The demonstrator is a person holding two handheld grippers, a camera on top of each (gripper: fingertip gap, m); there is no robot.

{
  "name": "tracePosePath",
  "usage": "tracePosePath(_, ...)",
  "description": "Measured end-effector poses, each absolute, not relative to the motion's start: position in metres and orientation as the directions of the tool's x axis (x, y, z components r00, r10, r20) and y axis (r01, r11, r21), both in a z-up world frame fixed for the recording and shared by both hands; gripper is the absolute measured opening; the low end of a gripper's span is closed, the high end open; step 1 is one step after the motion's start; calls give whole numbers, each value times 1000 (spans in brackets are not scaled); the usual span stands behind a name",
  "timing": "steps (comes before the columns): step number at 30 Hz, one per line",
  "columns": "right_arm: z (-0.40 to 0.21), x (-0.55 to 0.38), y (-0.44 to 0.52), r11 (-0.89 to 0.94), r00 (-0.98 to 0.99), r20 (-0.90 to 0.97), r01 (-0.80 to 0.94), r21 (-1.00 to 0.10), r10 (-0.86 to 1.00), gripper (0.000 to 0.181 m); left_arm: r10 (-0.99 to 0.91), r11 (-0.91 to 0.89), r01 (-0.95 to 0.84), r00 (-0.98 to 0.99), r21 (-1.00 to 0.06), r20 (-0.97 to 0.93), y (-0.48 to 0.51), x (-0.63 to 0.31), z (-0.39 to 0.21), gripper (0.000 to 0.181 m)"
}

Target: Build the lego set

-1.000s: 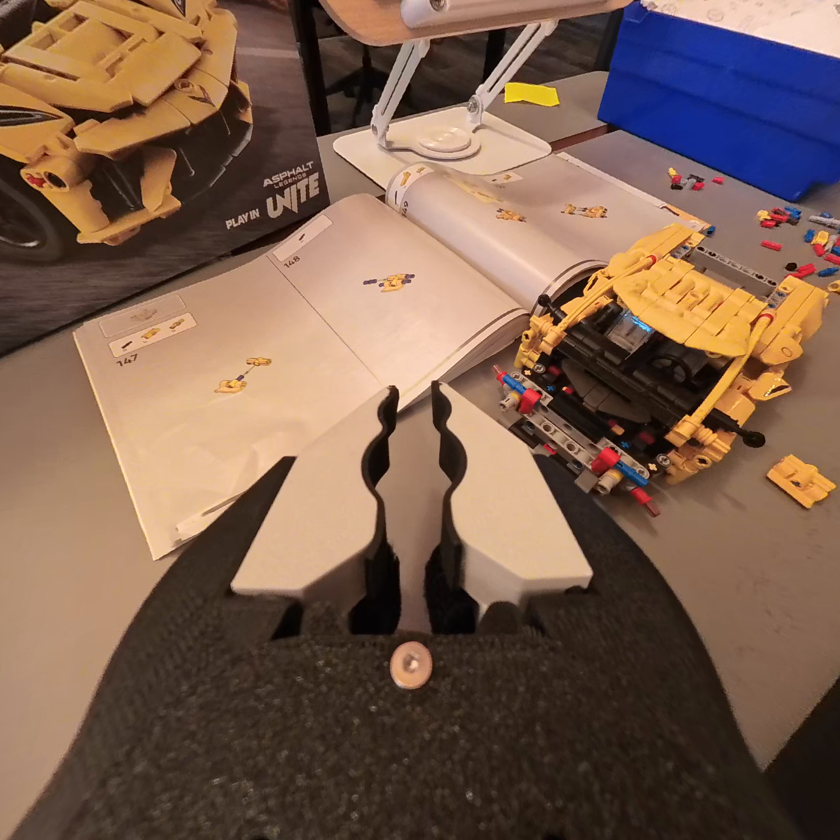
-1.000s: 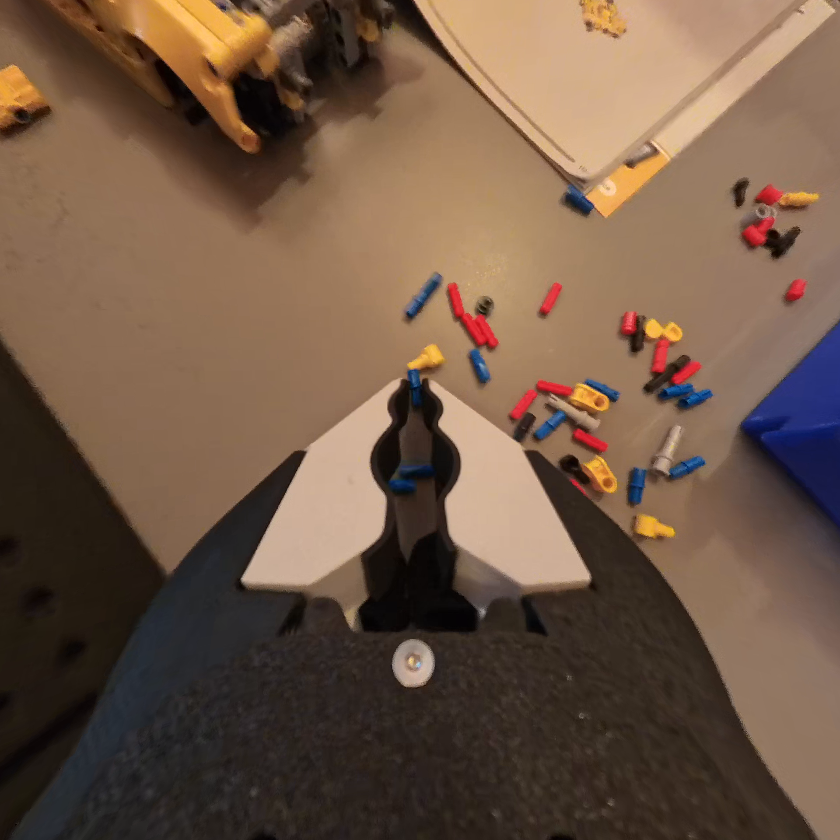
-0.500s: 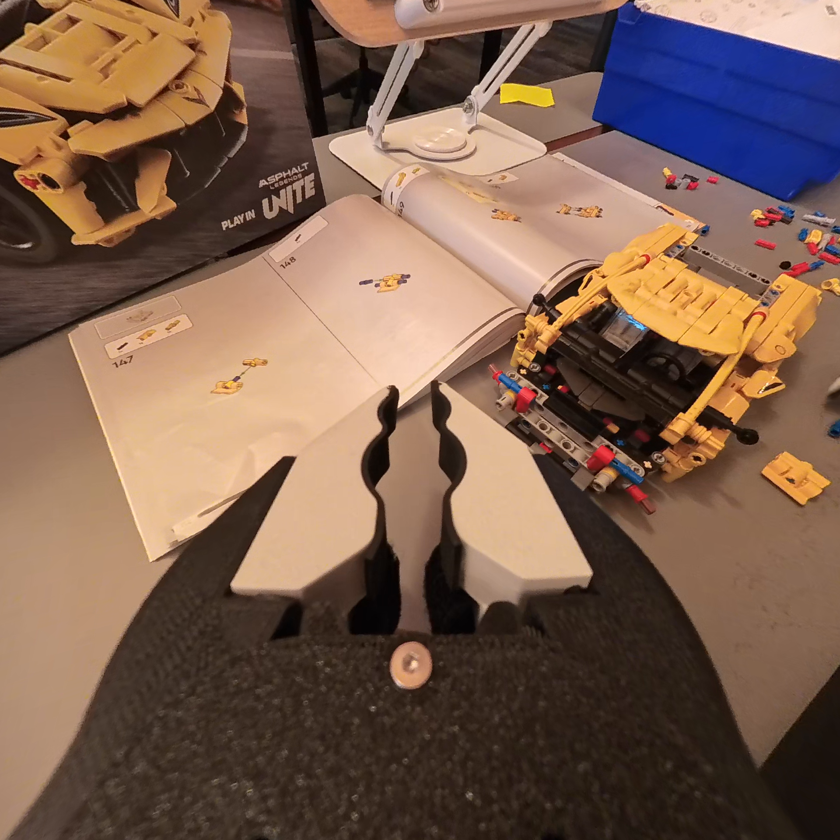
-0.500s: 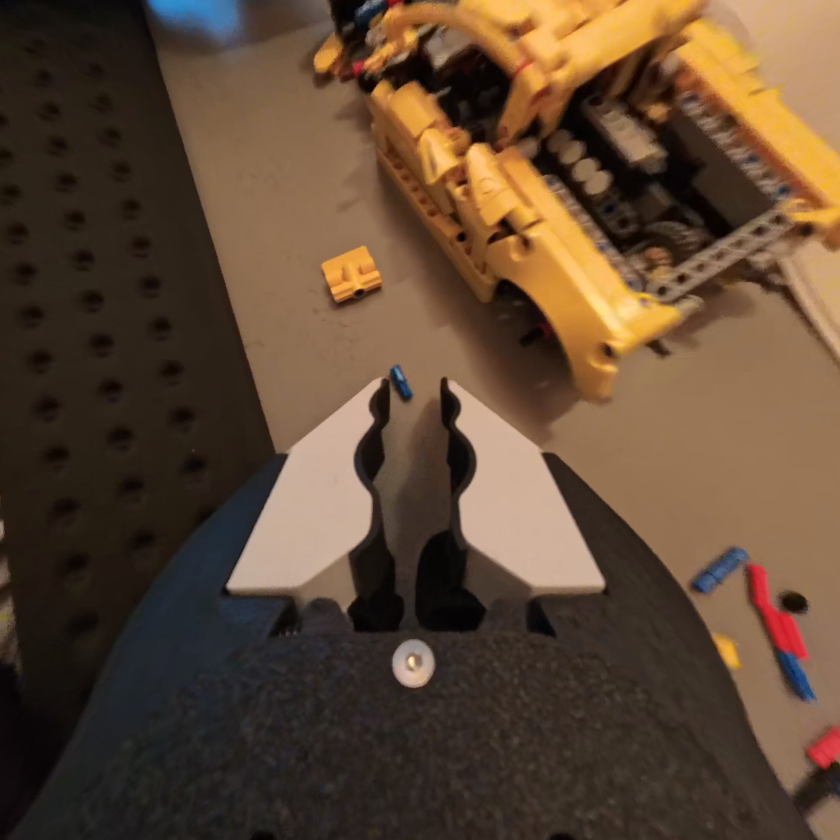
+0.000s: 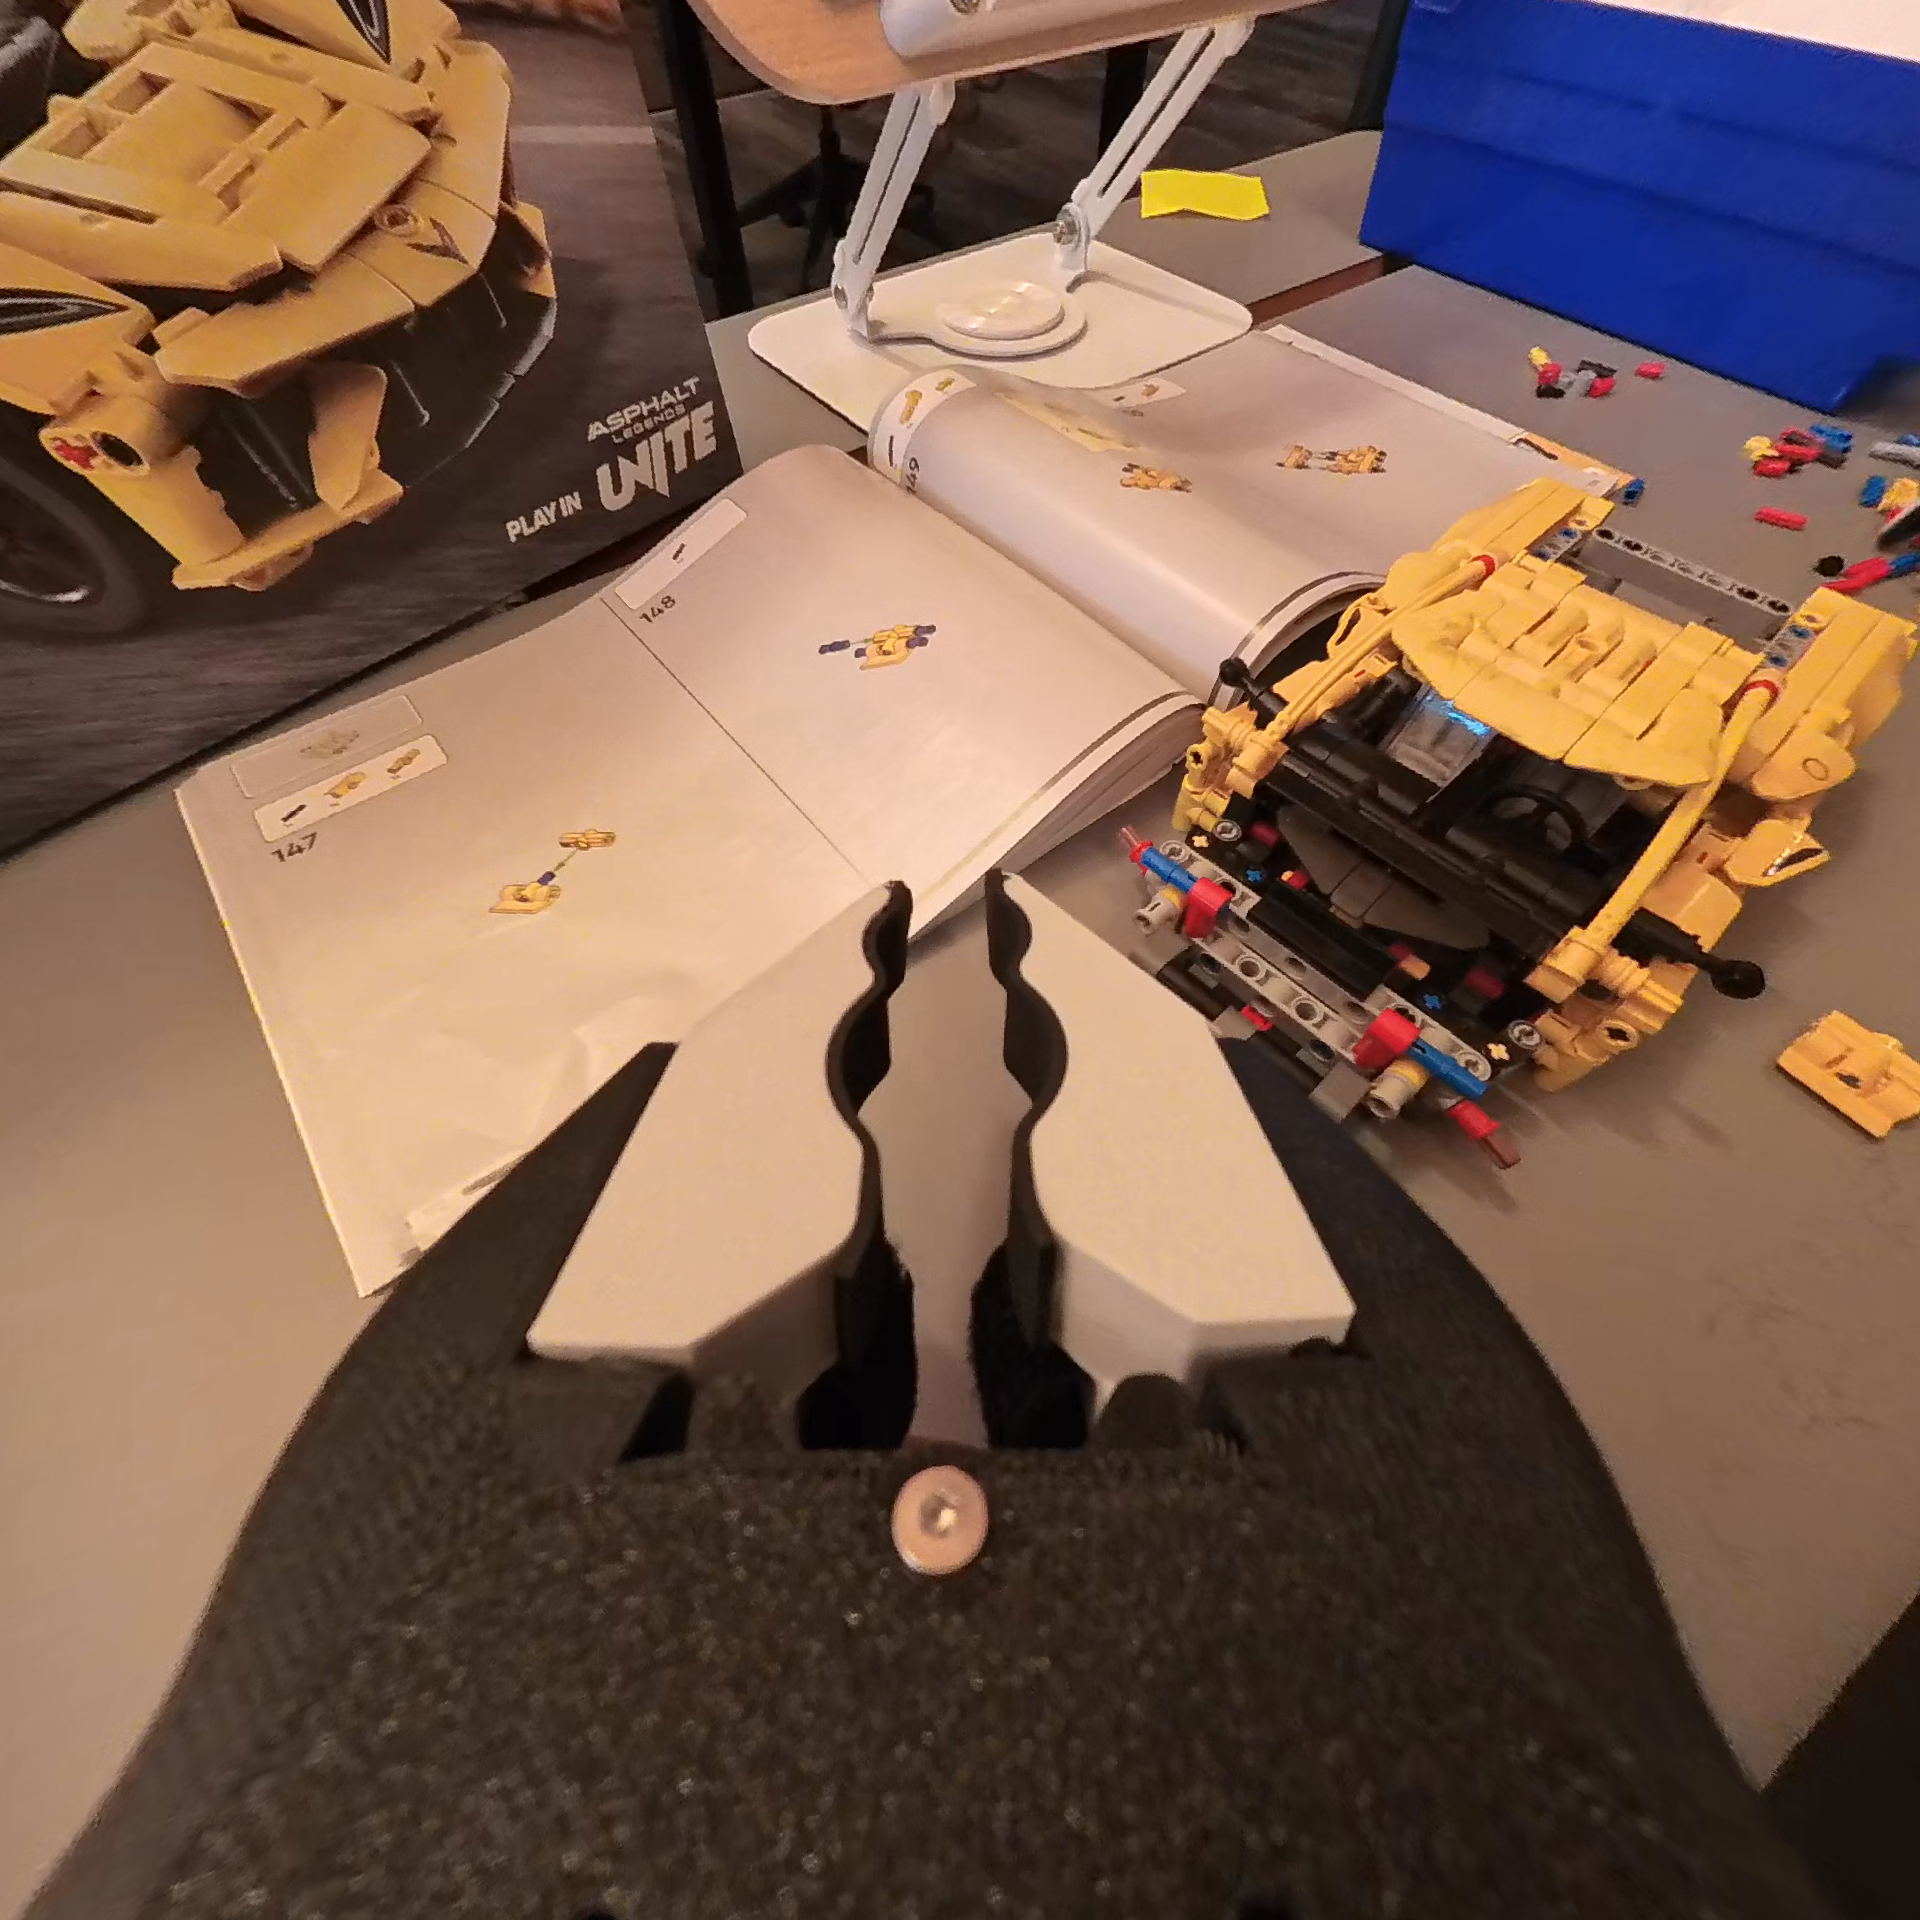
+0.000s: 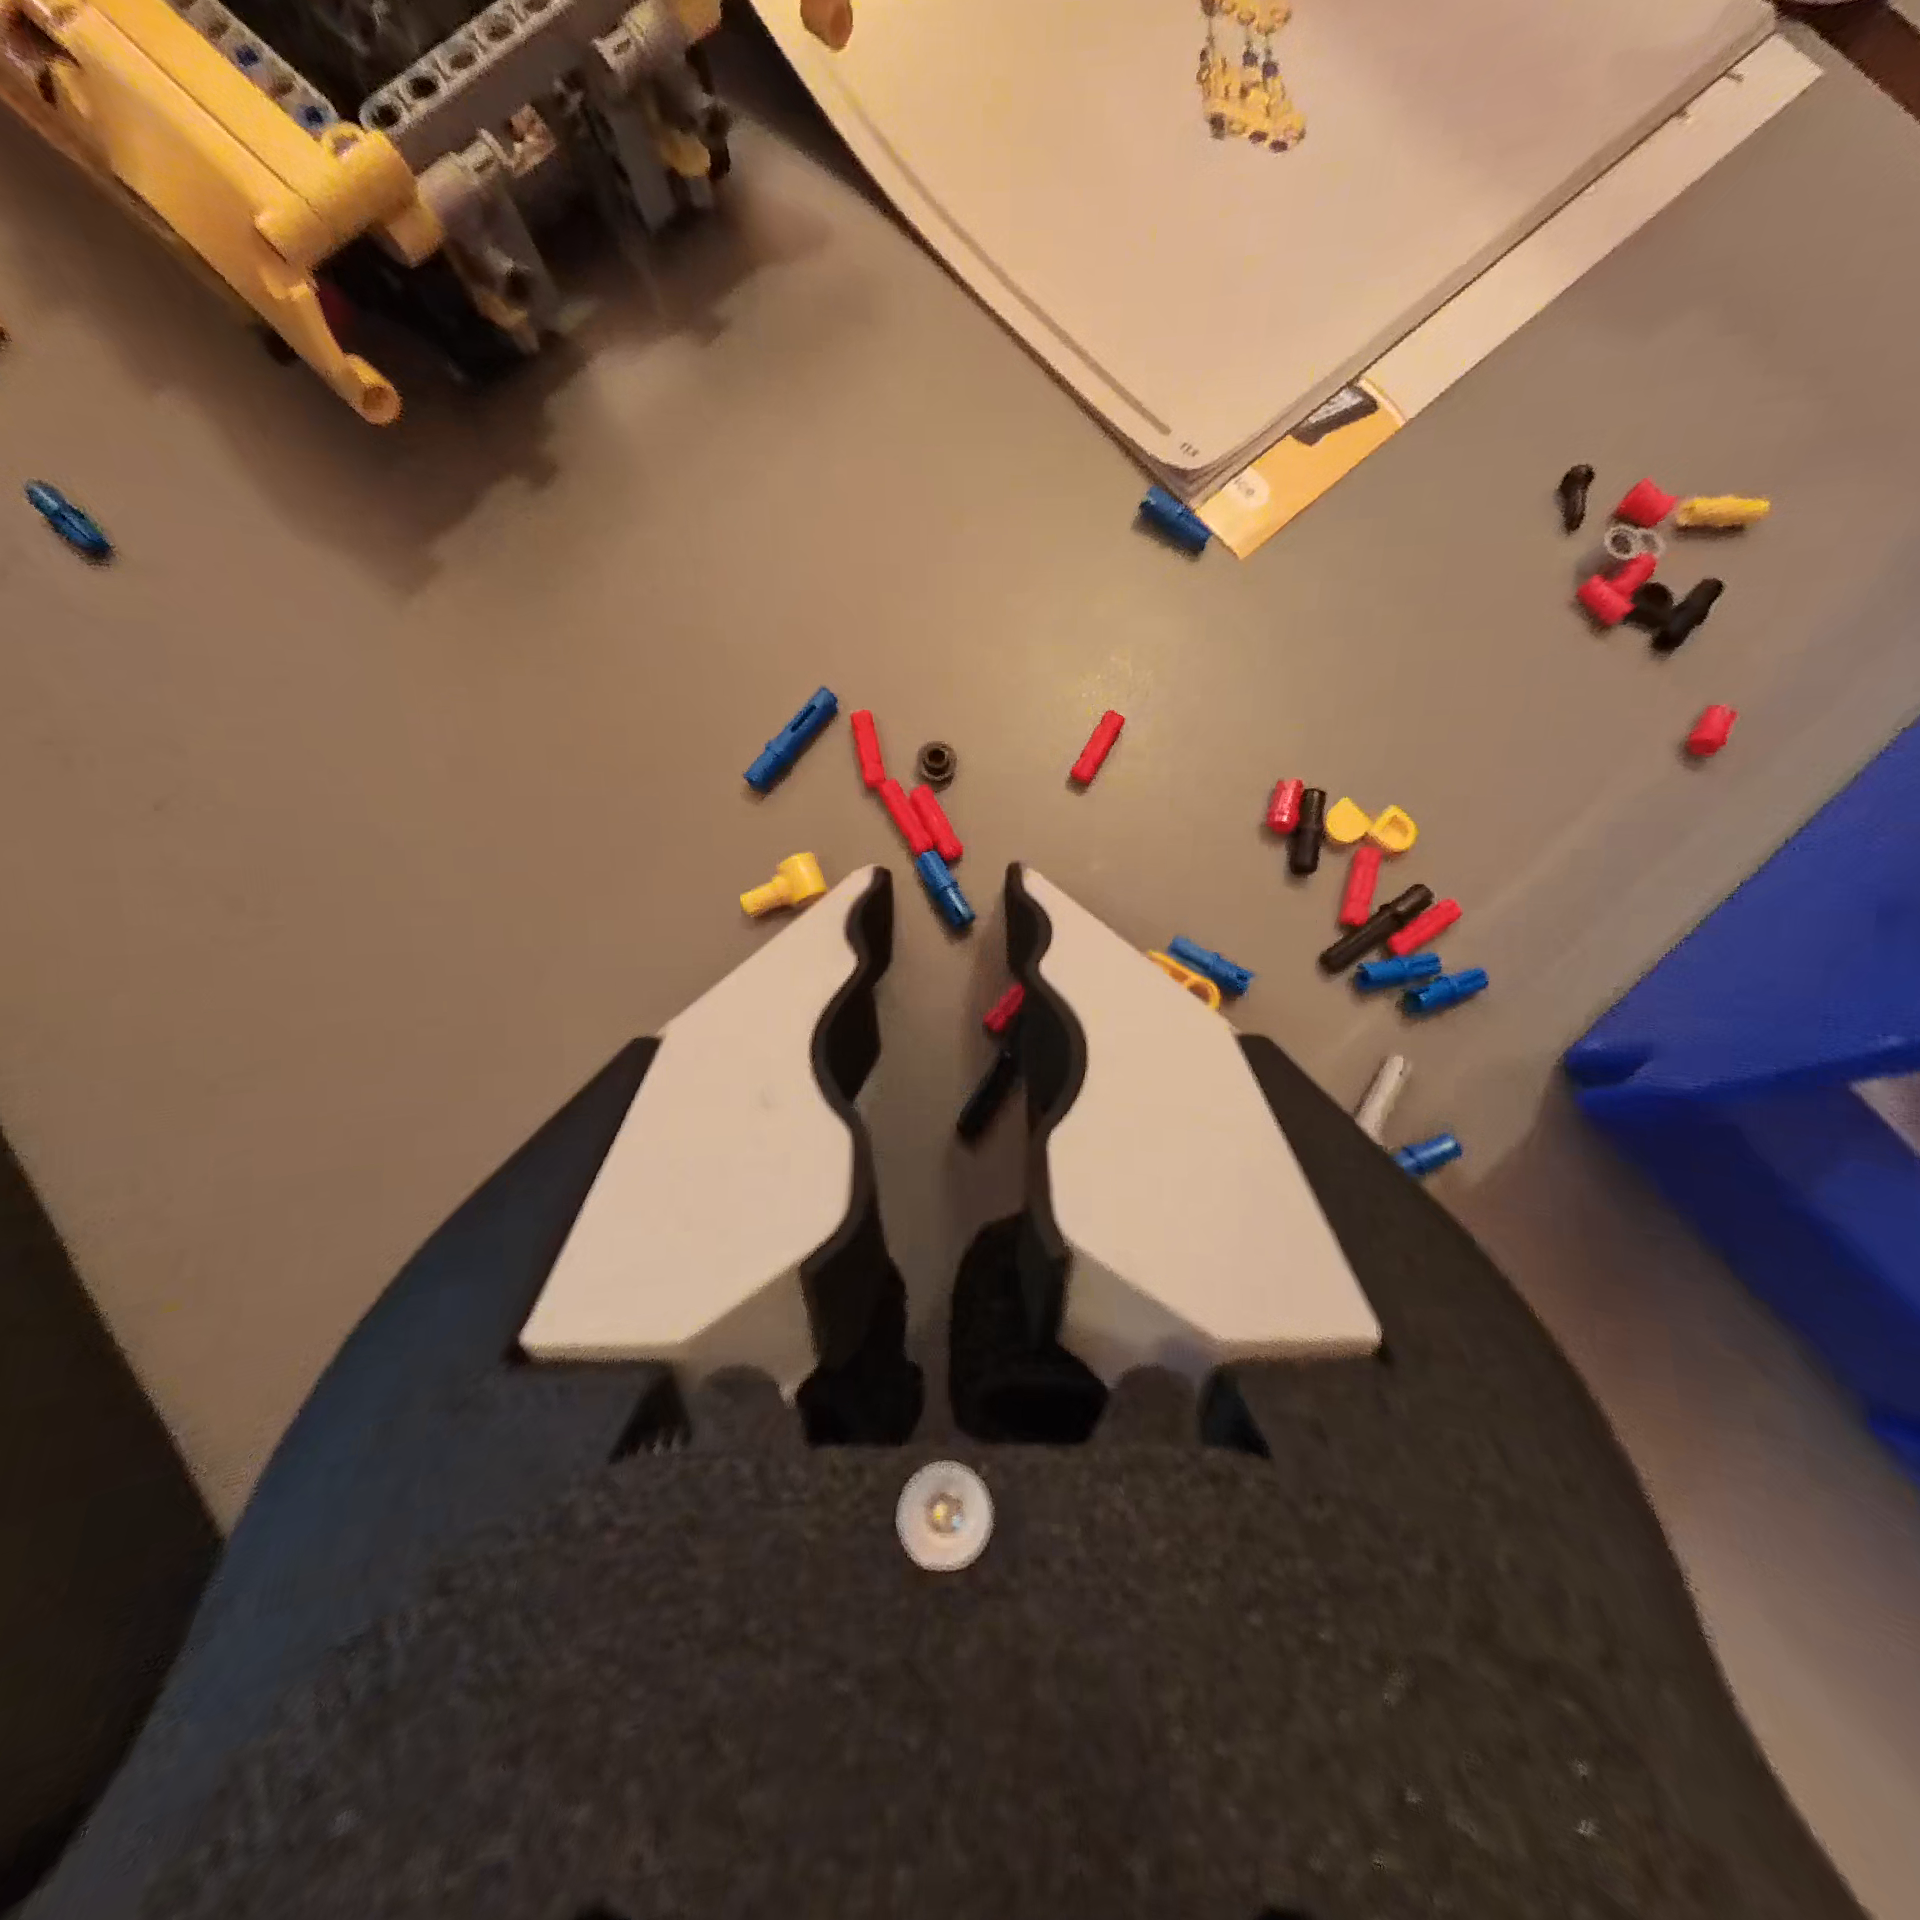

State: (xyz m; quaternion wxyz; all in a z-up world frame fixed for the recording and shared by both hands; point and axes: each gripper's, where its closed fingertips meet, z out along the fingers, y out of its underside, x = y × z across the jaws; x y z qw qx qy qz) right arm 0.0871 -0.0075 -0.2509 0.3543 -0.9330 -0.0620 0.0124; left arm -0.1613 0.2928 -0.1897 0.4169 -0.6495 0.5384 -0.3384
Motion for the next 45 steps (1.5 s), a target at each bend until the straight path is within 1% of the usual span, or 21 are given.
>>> tracePosePath(1,-252,88,-6,-743,992,25,110,-661,125,17,-982,-69,-419,190,-905,-13,292,-161,-190,14)
tracePosePath(2,-251,88,-6,-742,992,19,104,-662,122,4,-982,-64,-421,189,-905,-18,292,-161,-190,14)
tracePosePath(5,-247,85,-11,-764,992,23,110,-636,124,4,-982,-47,-422,186,-905,-36,292,-160,-189,14)
tracePosePath(8,-220,61,-4,-716,988,9,119,-688,155,4,-983,-43,-422,181,-906,-38,291,-160,-189,14)
tracePosePath(11,-209,3,12,-697,963,-50,155,-700,265,4,-984,-39,-424,175,-905,-40,289,-159,-190,14)
tracePosePath(14,-223,-56,24,-693,925,-82,217,-687,371,4,-984,-34,-423,173,-905,-44,288,-160,-189,14)
tracePosePath(16,-236,-79,30,-695,913,-87,239,-678,399,4,-984,-37,-419,172,-907,-39,288,-160,-189,14)
tracePosePath(19,-253,-87,35,-716,919,-69,253,-651,388,5,-985,-39,-417,169,-908,-35,287,-160,-189,14)
tracePosePath(21,-252,-90,39,-705,922,-89,223,-673,376,5,-985,-36,-417,169,-908,-38,286,-160,-188,14)
tracePosePath(23,-247,-88,40,-691,924,-100,202,-694,370,16,-985,-35,-419,169,-907,-40,286,-160,-189,14)
tracePosePath(26,-226,-47,50,-645,962,-27,162,-747,273,19,-985,-36,-417,168,-908,-38,286,-160,-188,14)
tracePosePath(27,-220,-20,54,-643,979,24,151,-751,202,6,-985,-37,-418,168,-908,-38,286,-160,-189,14)
tracePosePath(28,-214,16,58,-643,992,96,123,-756,76,18,-985,-36,-419,168,-907,-39,286,-160,-189,14)
tracePosePath(29,-211,53,60,-656,985,164,93,-749,-47,21,-985,-34,-419,168,-907,-40,286,-160,-189,14)
tracePosePath(32,-214,117,62,-678,949,205,-13,-735,-240,24,-984,-30,-422,170,-906,-47,287,-160,-189,14)
tracePosePath(33,-221,127,64,-682,943,179,-65,-728,-281,24,-984,-29,-423,172,-905,-49,287,-160,-190,14)
tracePosePath(35,-238,134,69,-711,942,103,-166,-683,-319,26,-983,-30,-425,174,-905,-49,288,-160,-190,14)
tracePosePath(37,-250,130,73,-732,945,53,-213,-647,-322,28,-983,-30,-425,176,-905,-50,288,-161,-190,14)
tracePosePath(42,-253,127,74,-732,942,58,-217,-645,-330,29,-984,-29,-427,169,-904,-48,287,-160,-190,14)
tracePosePath(44,-253,127,73,-731,940,61,-219,-646,-336,15,-985,-26,-427,167,-904,-51,286,-160,-190,14)
tracePosePath(45,-253,127,73,-738,941,69,-212,-641,-330,15,-985,-25,-428,167,-904,-52,286,-160,-190,14)
